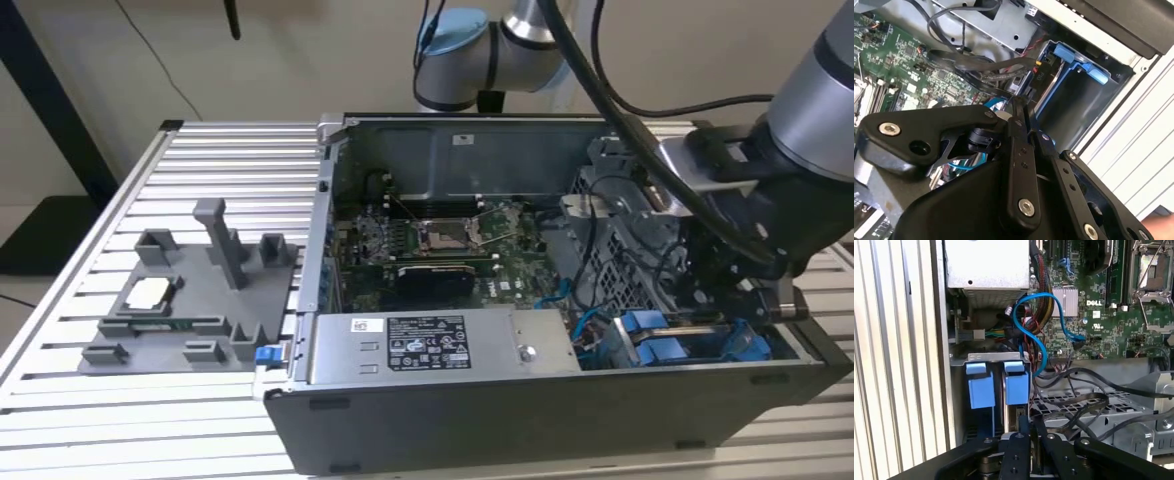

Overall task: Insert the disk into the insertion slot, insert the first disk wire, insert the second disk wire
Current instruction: 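Insert the second disk wire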

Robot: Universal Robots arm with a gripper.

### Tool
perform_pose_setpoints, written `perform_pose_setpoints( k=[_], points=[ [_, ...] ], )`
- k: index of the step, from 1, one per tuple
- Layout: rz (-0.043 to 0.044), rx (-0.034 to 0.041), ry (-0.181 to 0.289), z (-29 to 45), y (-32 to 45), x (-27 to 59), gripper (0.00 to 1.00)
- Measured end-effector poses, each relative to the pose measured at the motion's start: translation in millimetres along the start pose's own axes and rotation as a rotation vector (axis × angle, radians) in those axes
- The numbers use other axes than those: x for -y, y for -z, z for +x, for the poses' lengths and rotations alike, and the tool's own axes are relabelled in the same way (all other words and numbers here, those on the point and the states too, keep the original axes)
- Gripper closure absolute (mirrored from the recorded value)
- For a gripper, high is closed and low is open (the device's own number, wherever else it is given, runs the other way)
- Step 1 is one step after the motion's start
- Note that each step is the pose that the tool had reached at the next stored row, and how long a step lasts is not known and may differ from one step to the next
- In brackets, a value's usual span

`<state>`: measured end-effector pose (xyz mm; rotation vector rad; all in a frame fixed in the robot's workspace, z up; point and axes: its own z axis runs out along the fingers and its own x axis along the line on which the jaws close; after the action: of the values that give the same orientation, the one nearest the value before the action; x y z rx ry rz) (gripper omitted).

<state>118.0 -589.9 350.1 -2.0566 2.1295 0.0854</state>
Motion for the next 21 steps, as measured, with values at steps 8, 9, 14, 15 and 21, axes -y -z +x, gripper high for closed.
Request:
perform_pose_setpoints(
  k=[8, 9, 14, 15, 21],
  points=[
    [-0.0016, 0.0011, 0.014, 1.3, -3.2, 4.2, 0.85],
    [-0.0016, 0.0012, 0.014, 1.4, -3.8, 4.2, 0.85],
    [-0.0015, 0.0009, 0.014, 1.8, -6.2, 5.3, 0.85],
    [-0.0015, 0.001, 0.014, 1.9, -6.6, 5.9, 0.85],
    [-0.0014, 0.001, 0.014, 2.5, -7.9, 7.5, 0.85]
  ],
)
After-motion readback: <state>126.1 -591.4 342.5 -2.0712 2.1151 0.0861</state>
